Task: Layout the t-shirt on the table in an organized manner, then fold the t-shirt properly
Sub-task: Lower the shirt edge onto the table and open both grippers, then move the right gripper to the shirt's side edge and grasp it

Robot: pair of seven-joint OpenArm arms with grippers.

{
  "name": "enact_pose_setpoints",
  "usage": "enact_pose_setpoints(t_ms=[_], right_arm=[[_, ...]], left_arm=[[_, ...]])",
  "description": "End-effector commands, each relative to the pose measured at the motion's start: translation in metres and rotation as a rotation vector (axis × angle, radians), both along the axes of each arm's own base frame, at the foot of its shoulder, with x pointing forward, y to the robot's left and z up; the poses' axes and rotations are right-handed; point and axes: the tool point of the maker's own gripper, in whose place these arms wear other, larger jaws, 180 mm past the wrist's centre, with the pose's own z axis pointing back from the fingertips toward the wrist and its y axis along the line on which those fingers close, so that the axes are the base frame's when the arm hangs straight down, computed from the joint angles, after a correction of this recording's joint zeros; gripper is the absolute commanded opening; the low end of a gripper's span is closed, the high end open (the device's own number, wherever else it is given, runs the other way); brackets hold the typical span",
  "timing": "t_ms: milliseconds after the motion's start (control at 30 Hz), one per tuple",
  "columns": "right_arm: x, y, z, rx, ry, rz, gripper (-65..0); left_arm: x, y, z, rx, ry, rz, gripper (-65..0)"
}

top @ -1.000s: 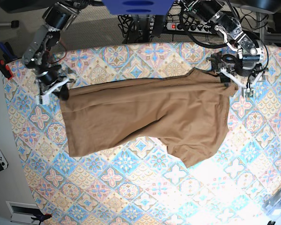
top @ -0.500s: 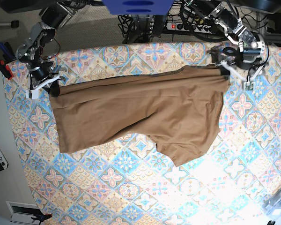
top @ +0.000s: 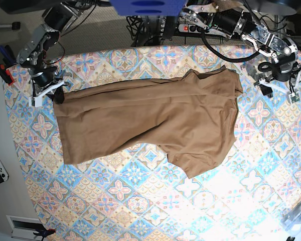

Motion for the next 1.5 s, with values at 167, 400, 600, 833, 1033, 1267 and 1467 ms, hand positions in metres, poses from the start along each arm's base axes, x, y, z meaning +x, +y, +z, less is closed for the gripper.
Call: enact_pose_setpoints(t_ms=[167, 400, 600, 833, 1033, 1267, 1467], right_arm=[[-0.001, -0.01, 0.002, -0.068, 0.032, 0.016, -65.0], [-0.004, -0.011, 0.001, -0.07, 0.038, 0.014, -54.3], [0.012, -0.027, 0.046, -0.189, -0.058, 0.028, -36.9], [0.015, -0.031, 0.076, -0.269, -0.119, 0.041, -34.5], [0.015, -0.03, 0.074, -0.263, -0.117, 0.041, -34.5], [0.089, -0.031, 0.126, -0.272, -0.277, 0.063, -34.5], [0.128, -0.018, 0.099, -0.19, -0.222, 0.161, -34.5]], left_arm=[[0.007, -0.001, 0.01, 0.019, -0.035, -0.008, -14.3], [0.02, -0.015, 0.008, 0.018, -0.028, -0.077, -14.5], [0.026, -0.02, 0.01, 0.019, -0.032, -0.099, -14.5], [0.032, -0.028, 0.01, 0.019, -0.032, -0.134, -14.5], [0.037, -0.029, 0.012, 0.019, -0.041, -0.139, -14.5], [0.071, -0.062, 0.019, 0.084, -0.005, -0.287, -14.5], [0.098, -0.069, 0.039, 0.182, 0.015, -0.331, -14.5]])
